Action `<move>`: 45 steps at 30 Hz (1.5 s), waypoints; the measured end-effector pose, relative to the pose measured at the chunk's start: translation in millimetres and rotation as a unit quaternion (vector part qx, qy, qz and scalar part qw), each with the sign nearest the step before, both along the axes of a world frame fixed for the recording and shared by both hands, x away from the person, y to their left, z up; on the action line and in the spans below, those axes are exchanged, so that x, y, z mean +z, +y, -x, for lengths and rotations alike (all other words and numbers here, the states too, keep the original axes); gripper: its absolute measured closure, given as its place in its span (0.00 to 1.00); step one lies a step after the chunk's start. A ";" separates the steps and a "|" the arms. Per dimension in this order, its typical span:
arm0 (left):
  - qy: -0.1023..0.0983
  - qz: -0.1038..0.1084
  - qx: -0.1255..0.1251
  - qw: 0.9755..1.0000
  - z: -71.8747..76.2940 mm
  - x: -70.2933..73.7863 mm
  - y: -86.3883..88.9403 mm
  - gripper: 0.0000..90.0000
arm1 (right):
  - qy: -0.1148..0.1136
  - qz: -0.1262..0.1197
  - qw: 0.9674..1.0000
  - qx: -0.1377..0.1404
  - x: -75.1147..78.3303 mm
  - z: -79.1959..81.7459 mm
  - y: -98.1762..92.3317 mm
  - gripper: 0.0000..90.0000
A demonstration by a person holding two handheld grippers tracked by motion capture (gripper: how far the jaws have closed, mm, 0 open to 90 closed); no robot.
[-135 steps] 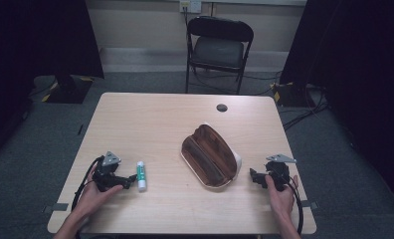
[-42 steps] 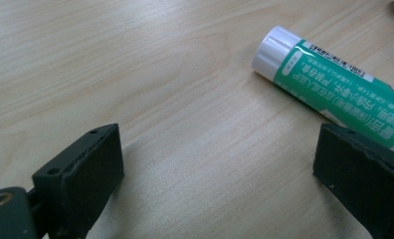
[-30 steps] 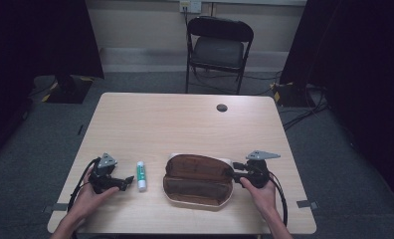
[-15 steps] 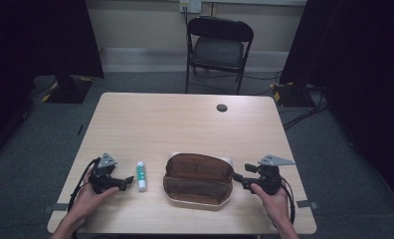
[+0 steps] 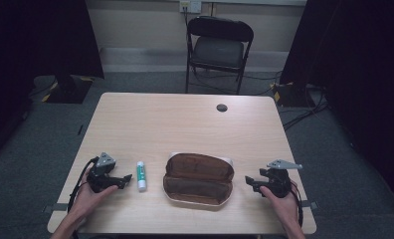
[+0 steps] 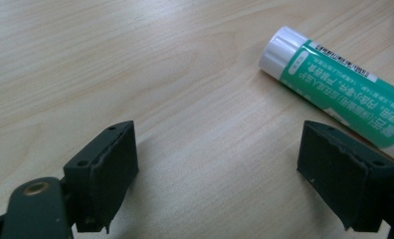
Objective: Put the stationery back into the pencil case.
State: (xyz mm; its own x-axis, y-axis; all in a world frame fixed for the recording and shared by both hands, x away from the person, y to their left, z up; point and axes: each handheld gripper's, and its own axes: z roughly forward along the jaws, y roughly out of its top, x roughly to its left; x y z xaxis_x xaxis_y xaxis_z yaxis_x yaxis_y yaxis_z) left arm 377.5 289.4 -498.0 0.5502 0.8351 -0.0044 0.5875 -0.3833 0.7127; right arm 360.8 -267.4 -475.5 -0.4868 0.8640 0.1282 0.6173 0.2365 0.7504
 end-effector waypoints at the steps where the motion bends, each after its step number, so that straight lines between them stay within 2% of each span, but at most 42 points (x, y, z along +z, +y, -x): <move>1: 0.000 -0.002 0.002 1.000 0.3 0.4 -0.2 0.20 | 0.007 0.011 1.000 -0.008 -4.4 -2.5 -3.9 0.28; 3: 0.002 -0.005 0.003 1.000 0.3 1.7 0.1 0.21 | 0.012 0.019 1.000 -0.018 -6.1 -3.5 -5.1 0.26; 5: 0.005 -0.001 0.003 1.000 0.1 3.8 -0.4 0.23 | 0.026 0.026 0.999 -0.025 -10.3 -5.9 -6.4 0.24; 7: -0.003 0.003 0.002 1.000 0.3 7.2 -1.6 0.23 | 0.030 0.043 0.998 -0.024 -14.0 -7.8 -7.3 0.23; 9: -0.009 0.017 -0.002 1.000 2.1 11.7 -5.0 0.24 | 0.025 0.046 0.998 -0.034 -15.4 -8.1 -8.5 0.22; 12: -0.009 0.025 -0.009 1.000 3.6 14.4 -8.5 0.24 | 0.020 0.053 0.998 -0.038 -16.4 -7.4 -8.1 0.21; 13: -0.010 0.032 -0.014 0.999 5.0 17.3 -12.6 0.25 | -0.005 0.072 0.996 -0.043 -20.8 -5.7 -6.0 0.19; 14: -0.010 0.032 -0.014 0.999 5.0 17.3 -12.6 0.25 | -0.005 0.072 0.996 -0.043 -20.8 -5.7 -6.0 0.19; 15: -0.015 0.036 -0.017 0.999 5.9 19.6 -17.4 0.25 | -0.015 0.070 0.997 -0.042 -23.5 -5.3 -4.6 0.17; 19: -0.020 0.041 -0.015 0.999 6.8 21.5 -23.4 0.21 | -0.019 0.069 0.997 -0.042 -24.4 -6.3 -3.8 0.16; 20: -0.019 0.050 -0.015 0.998 7.0 21.8 -25.1 0.21 | -0.019 0.069 0.997 -0.042 -24.4 -6.3 -3.8 0.16; 24: -0.010 0.056 -0.028 0.998 7.4 23.6 -31.8 0.21 | -0.018 0.068 0.997 -0.044 -24.3 -6.3 -3.6 0.16; 28: -0.011 0.062 -0.041 0.997 4.7 26.1 -40.9 0.27 | -0.019 0.069 0.996 -0.044 -24.4 -6.6 -3.7 0.16; 29: -0.013 0.056 -0.047 0.997 3.8 26.6 -43.7 0.29 | -0.018 0.069 0.996 -0.044 -24.3 -6.7 -3.4 0.16; 30: -0.011 0.058 -0.045 0.997 3.4 26.2 -45.9 0.29 | -0.019 0.069 0.997 -0.043 -24.4 -6.9 -3.2 0.16; 31: -0.004 0.057 -0.053 0.997 2.7 25.5 -50.0 0.33 | -0.020 0.069 0.997 -0.042 -24.5 -7.1 -3.2 0.16; 33: -0.005 0.052 -0.055 0.997 2.7 25.0 -51.9 0.34 | -0.020 0.069 0.997 -0.042 -24.5 -7.1 -3.2 0.16; 35: 0.008 0.059 -0.052 0.997 1.1 23.6 -54.1 0.34 | -0.020 0.069 0.997 -0.042 -24.5 -7.1 -3.2 0.16; 36: 0.009 0.054 -0.050 0.997 0.6 22.5 -55.6 0.33 | -0.019 0.069 0.997 -0.043 -24.5 -7.0 -3.2 0.16; 38: 0.007 0.027 -0.054 0.998 0.2 20.5 -56.9 0.33 | -0.018 0.069 0.996 -0.044 -24.3 -6.4 -3.1 0.16; 40: 0.020 0.032 -0.053 0.998 0.0 19.2 -56.4 0.33 | -0.019 0.069 0.997 -0.044 -24.4 -5.8 -3.0 0.16; 41: 0.019 0.029 -0.054 0.998 0.2 19.1 -56.0 0.35 | -0.019 0.068 0.997 -0.044 -24.4 -5.5 -2.8 0.16; 43: 0.018 0.025 -0.058 0.998 0.3 18.8 -55.7 0.43 | -0.019 0.068 0.996 -0.046 -24.5 -5.0 -2.5 0.16; 45: 0.029 0.032 -0.061 0.997 0.1 18.2 -55.0 0.45 | -0.019 0.068 0.996 -0.046 -24.4 -5.0 -2.4 0.16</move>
